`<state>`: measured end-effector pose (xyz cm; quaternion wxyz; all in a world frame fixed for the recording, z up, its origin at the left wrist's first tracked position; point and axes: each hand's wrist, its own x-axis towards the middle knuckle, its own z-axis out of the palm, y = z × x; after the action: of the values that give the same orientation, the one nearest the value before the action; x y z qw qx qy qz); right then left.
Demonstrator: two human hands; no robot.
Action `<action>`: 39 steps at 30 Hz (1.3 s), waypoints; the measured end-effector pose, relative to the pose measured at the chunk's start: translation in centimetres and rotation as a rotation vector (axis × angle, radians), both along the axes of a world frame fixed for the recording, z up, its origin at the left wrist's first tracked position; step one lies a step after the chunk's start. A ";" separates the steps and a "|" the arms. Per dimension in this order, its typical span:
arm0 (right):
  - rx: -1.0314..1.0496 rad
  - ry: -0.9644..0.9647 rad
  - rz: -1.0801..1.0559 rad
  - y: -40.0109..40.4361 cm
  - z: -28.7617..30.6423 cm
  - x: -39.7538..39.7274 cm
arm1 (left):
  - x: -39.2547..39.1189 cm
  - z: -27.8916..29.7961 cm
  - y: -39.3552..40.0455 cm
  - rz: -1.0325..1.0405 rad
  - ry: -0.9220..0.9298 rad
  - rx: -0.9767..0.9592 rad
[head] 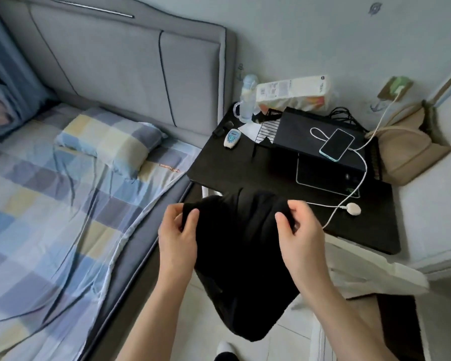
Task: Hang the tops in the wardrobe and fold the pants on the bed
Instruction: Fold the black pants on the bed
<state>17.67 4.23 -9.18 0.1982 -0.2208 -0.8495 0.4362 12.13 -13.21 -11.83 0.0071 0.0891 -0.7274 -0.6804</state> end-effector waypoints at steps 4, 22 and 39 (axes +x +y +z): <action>0.035 0.120 0.304 -7.5 2.1 -2.3 | 0.3 2.6 -7.5 -0.014 0.043 0.021; -0.010 0.029 1.026 -29.5 3.2 -4.2 | 7.0 3.7 -29.8 0.522 0.028 -0.153; -0.102 -0.534 1.408 -42.8 -3.9 -3.9 | 10.2 10.4 -41.6 0.647 0.096 0.149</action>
<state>13.76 -38.62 -13.05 -0.3505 0.2669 -0.7878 0.4304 22.32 -54.83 -1.40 0.2506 0.2833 -0.6086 -0.6975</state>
